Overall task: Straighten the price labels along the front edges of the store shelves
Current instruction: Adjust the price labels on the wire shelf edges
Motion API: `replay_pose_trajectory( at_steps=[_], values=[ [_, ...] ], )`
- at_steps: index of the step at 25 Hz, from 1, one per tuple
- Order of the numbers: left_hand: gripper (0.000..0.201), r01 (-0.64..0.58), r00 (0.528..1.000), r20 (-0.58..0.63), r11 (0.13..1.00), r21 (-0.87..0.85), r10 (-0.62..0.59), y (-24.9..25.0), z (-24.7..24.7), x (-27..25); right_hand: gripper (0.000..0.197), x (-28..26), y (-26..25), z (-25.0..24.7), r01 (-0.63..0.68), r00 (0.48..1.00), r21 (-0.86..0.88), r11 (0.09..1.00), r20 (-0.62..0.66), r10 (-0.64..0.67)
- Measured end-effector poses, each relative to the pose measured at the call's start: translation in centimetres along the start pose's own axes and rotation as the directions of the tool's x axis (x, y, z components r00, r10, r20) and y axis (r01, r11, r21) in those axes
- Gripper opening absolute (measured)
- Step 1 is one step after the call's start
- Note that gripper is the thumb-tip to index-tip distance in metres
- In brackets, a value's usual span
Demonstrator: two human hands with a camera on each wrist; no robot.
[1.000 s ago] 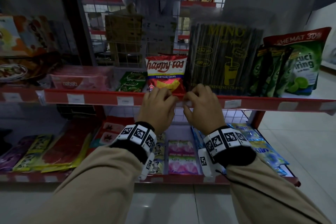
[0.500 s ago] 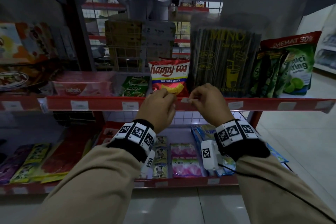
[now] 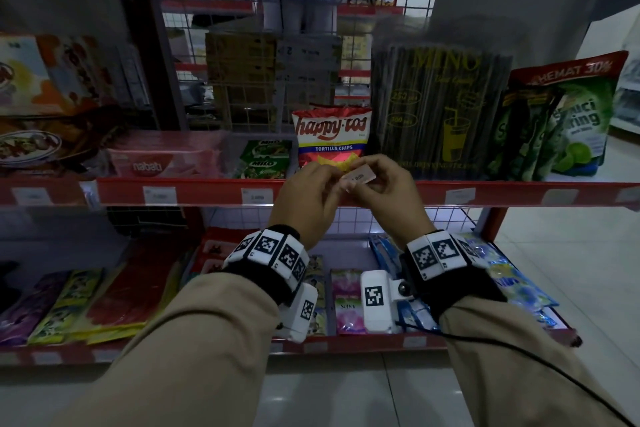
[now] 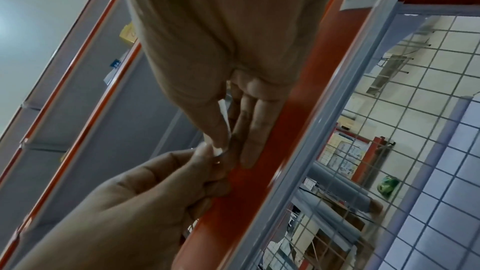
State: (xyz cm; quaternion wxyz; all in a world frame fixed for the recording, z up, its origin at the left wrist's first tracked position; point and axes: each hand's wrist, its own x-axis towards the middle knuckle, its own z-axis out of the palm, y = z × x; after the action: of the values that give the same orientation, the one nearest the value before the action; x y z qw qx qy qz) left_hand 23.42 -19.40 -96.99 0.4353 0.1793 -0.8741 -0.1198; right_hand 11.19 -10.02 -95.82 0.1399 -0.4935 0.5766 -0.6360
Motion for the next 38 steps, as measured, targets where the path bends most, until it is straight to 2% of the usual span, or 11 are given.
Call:
replay_pose_trajectory(
  at_steps=[3, 6, 9, 11, 14, 17, 20, 24, 27, 32, 38],
  values=[
    [0.011, -0.062, 0.998, -0.022, 0.996, 0.063, 0.064, -0.1, 0.1, -0.4, 0.01, 0.0, -0.3, -0.3, 0.153, 0.988, -0.268, 0.951, 0.021, -0.152],
    [0.012, -0.122, 0.992, 0.016, 0.982, 0.141, 0.121, 0.1, -0.3, -0.4, 0.013, 0.3, -0.8, -1.2, 0.231, 0.971, -0.499, 0.835, 0.07, -0.227],
    [0.023, -0.175, 0.984, 0.056, 0.911, 0.374, 0.166, 0.0, -0.7, -0.8, 0.011, 0.7, -1.0, -1.5, 0.18, 0.976, -0.485, 0.855, -0.02, -0.217],
    [0.026, -0.134, 0.991, 0.032, 0.885, 0.447, 0.134, -0.2, -0.9, -1.3, 0.011, 0.9, -0.9, -1.1, 0.18, 0.971, -0.469, 0.865, -0.055, -0.232],
    [0.02, -0.026, 0.998, -0.049, 0.909, 0.417, 0.051, -0.6, -0.9, -1.5, 0.008, 1.1, -0.3, -0.4, 0.215, 0.961, -0.557, 0.802, -0.024, -0.275],
    [0.021, 0.058, 0.995, -0.089, 0.966, 0.252, -0.037, -0.8, -0.7, -1.1, 0.007, 1.2, 0.3, -0.1, 0.231, 0.962, -0.587, 0.776, 0.016, -0.274],
    [0.02, 0.021, 0.998, -0.065, 0.952, 0.305, -0.001, -1.0, -0.6, -1.1, 0.009, 1.0, 0.8, -0.1, 0.27, 0.956, -0.623, 0.734, 0.08, -0.283],
    [0.015, 0.052, 0.998, -0.044, 0.919, 0.392, -0.037, -0.7, -0.4, -0.8, 0.012, 1.1, 0.7, -0.7, 0.317, 0.942, -0.647, 0.694, 0.133, -0.307],
    [0.014, 0.029, 1.0, -0.024, 0.889, 0.457, -0.021, -0.3, -0.4, -0.9, 0.018, 1.3, 0.4, -1.4, 0.357, 0.932, -0.711, 0.606, 0.222, -0.288],
    [0.01, -0.05, 0.999, 0.023, 0.841, 0.539, 0.045, -0.3, -0.6, -1.0, 0.023, 1.4, -0.1, -1.5, 0.388, 0.921, -0.806, 0.447, 0.355, -0.159],
    [0.01, -0.029, 0.999, 0.0, 0.861, 0.508, 0.033, -0.4, -0.5, -1.2, 0.019, 1.5, -0.4, -1.4, 0.359, 0.93, -0.825, 0.436, 0.357, -0.09]
  ],
)
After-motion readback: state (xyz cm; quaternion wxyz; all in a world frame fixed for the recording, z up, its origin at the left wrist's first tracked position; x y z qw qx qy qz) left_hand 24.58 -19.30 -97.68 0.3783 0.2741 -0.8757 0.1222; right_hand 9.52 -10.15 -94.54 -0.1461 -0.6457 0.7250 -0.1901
